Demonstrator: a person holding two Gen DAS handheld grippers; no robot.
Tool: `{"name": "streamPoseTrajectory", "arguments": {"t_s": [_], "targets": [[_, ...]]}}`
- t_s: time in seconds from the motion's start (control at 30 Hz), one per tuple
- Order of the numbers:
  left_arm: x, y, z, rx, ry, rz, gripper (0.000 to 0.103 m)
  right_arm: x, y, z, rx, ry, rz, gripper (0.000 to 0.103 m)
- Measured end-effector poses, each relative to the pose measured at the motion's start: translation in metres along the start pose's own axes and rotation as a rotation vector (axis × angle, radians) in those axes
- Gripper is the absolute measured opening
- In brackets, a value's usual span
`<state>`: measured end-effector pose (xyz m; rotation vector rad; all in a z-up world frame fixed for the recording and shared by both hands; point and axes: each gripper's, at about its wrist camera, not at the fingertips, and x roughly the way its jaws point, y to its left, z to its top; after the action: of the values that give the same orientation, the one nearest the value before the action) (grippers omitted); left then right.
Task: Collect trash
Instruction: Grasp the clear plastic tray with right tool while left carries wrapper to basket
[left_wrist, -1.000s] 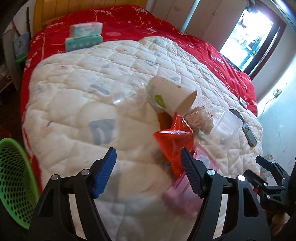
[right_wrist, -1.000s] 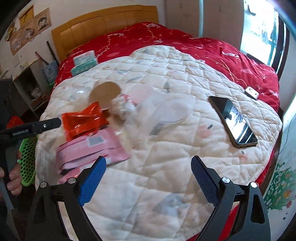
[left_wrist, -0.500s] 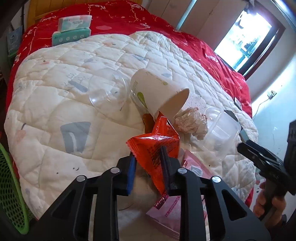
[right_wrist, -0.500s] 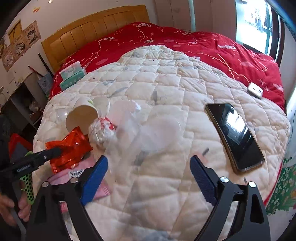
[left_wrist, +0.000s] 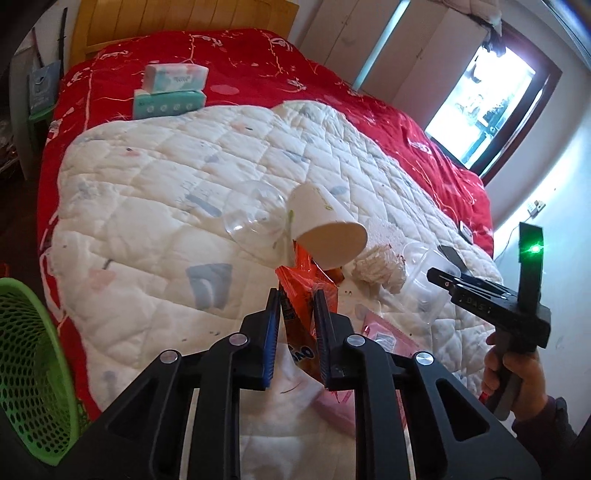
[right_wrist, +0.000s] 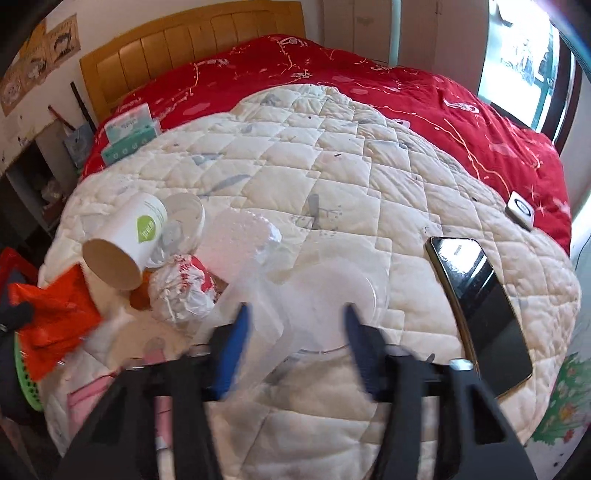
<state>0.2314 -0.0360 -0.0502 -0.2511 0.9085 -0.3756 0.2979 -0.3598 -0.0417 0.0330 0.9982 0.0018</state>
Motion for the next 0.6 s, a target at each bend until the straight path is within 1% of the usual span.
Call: {"name": "streamPoseTrajectory", "arguments": {"t_s": [0.07,0.13,0.3,0.33,0.4,0.53,0.57,0.6], "targets": [[-0.009,0.006,-0.001,-0.007,-0.009,0.0,0.017,-0.005,0.0,-0.001,-0.004,-0.01,-0.01,0.017],[-0.017,0.012,-0.003,-0.011,-0.019,0.005,0.017,-0.012,0.0,-0.003,-0.001,-0.023,-0.012,0.014],[-0.04,0.031,-0.01,-0.048,-0.043,0.012,0.017,-0.037,0.006,-0.011,-0.014,-0.057,-0.007,0.013],[-0.049,0.037,-0.014,-0.052,-0.053,0.023,0.017,-0.044,0.009,-0.013,-0.019,-0.062,-0.003,0.013],[-0.059,0.044,-0.017,-0.057,-0.066,0.032,0.017,-0.056,0.016,-0.016,-0.028,-0.068,0.019,0.013],[-0.088,0.07,-0.027,-0.068,-0.098,0.095,0.017,-0.077,0.042,-0.022,-0.065,-0.086,0.057,0.013],[-0.098,0.081,-0.03,-0.076,-0.105,0.119,0.017,-0.081,0.051,-0.024,-0.077,-0.088,0.073,0.013],[-0.101,0.085,-0.031,-0.079,-0.108,0.129,0.017,-0.085,0.06,-0.025,-0.09,-0.09,0.09,0.013]]}}
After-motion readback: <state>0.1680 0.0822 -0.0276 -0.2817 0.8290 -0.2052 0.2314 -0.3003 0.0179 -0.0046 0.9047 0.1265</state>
